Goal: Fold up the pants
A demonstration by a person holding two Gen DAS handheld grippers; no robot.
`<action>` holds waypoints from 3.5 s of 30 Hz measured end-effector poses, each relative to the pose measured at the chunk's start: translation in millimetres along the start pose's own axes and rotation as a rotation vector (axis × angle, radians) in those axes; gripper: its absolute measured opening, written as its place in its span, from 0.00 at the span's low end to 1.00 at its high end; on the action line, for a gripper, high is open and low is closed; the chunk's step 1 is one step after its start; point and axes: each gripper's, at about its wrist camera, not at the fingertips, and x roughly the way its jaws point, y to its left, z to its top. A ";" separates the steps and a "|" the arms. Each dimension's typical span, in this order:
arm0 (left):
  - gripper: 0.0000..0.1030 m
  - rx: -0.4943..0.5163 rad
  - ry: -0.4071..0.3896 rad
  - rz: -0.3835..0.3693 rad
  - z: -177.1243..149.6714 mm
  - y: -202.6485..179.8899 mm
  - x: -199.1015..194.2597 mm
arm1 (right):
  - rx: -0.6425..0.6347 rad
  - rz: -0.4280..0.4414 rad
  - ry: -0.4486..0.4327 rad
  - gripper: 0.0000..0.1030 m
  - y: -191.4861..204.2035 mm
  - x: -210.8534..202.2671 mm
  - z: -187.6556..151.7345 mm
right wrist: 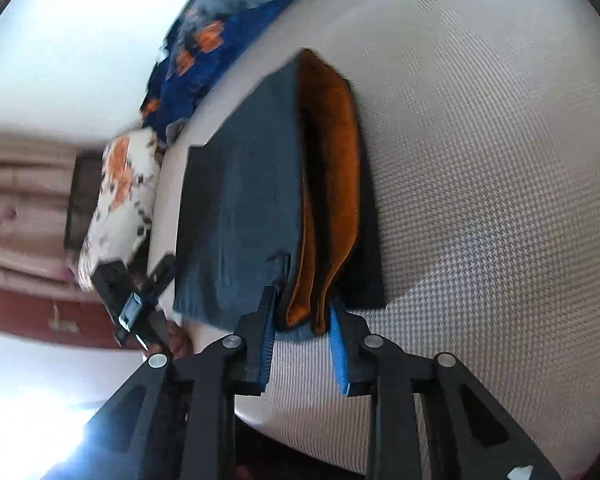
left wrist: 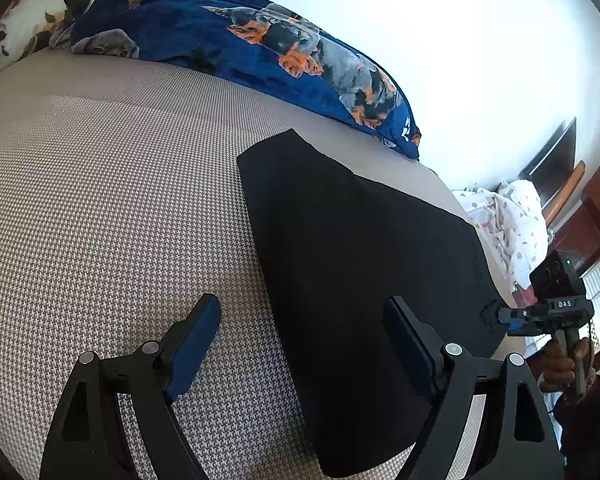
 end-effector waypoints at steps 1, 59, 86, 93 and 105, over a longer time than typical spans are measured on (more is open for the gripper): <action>0.82 -0.004 0.000 0.003 0.7 0.6 0.1 | -0.024 -0.003 -0.018 0.22 2.6 1.5 1.6; 0.34 0.353 0.146 0.143 8.8 -72.9 53.0 | -0.371 -0.021 -0.090 0.27 13.5 46.9 61.5; 0.35 0.477 0.058 0.309 -5.6 -93.8 56.3 | -0.531 -0.297 -0.278 0.31 44.7 49.8 30.9; 0.37 0.507 0.050 0.349 -8.1 -98.9 57.7 | -0.549 -0.319 -0.291 0.31 48.8 50.9 26.9; 0.37 0.510 0.050 0.352 -8.6 -99.9 58.3 | -0.545 -0.320 -0.295 0.31 48.8 50.4 27.4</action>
